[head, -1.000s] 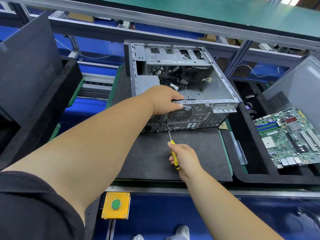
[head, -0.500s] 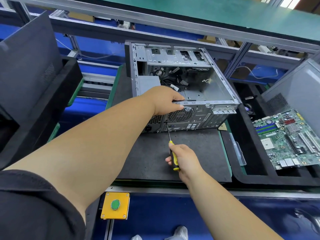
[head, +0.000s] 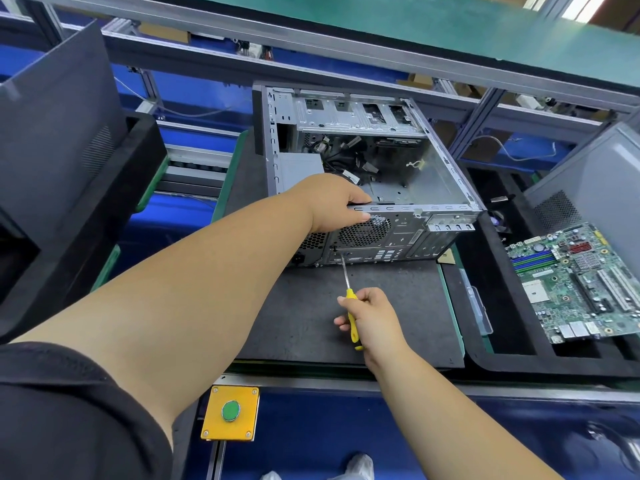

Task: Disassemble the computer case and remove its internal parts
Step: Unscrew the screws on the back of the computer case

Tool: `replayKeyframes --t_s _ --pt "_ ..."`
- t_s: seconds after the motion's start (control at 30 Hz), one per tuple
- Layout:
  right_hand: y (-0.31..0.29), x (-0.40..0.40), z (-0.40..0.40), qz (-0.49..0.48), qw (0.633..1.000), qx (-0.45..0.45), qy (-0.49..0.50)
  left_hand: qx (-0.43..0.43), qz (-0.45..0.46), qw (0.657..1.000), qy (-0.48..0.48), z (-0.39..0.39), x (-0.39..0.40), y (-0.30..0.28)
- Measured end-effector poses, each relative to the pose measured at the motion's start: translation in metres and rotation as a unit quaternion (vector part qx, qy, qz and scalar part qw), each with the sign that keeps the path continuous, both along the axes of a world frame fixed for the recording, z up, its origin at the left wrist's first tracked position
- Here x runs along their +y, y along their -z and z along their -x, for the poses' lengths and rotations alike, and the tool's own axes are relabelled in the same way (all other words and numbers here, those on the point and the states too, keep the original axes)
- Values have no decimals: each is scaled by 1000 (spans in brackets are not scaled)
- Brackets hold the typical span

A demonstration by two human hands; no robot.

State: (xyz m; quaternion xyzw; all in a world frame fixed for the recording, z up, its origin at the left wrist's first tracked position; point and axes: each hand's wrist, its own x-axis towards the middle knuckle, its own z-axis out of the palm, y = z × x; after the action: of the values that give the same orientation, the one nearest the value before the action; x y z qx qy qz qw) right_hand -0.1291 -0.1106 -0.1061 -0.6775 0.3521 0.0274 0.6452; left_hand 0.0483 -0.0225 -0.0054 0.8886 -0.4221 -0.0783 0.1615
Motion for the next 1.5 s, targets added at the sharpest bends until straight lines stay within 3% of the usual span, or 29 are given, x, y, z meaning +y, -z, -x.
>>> replayKeyframes --t_s 0.13,0.3,0.57,0.97,1.5 --pt "1 2 -13 -98 991 -34 83 0 1 1000 2 0 0 0" --pt "2 17 -43 -299 930 -90 195 4 10 1000 5 -1 0 0" --pt "0 26 -88 -373 892 -48 252 6 22 1000 7 -2 0 0" --pt "1 26 -95 -384 886 -51 253 12 34 999 10 -5 0 3" --pt "10 32 -83 -245 913 -86 314 10 25 999 19 -4 2 2"
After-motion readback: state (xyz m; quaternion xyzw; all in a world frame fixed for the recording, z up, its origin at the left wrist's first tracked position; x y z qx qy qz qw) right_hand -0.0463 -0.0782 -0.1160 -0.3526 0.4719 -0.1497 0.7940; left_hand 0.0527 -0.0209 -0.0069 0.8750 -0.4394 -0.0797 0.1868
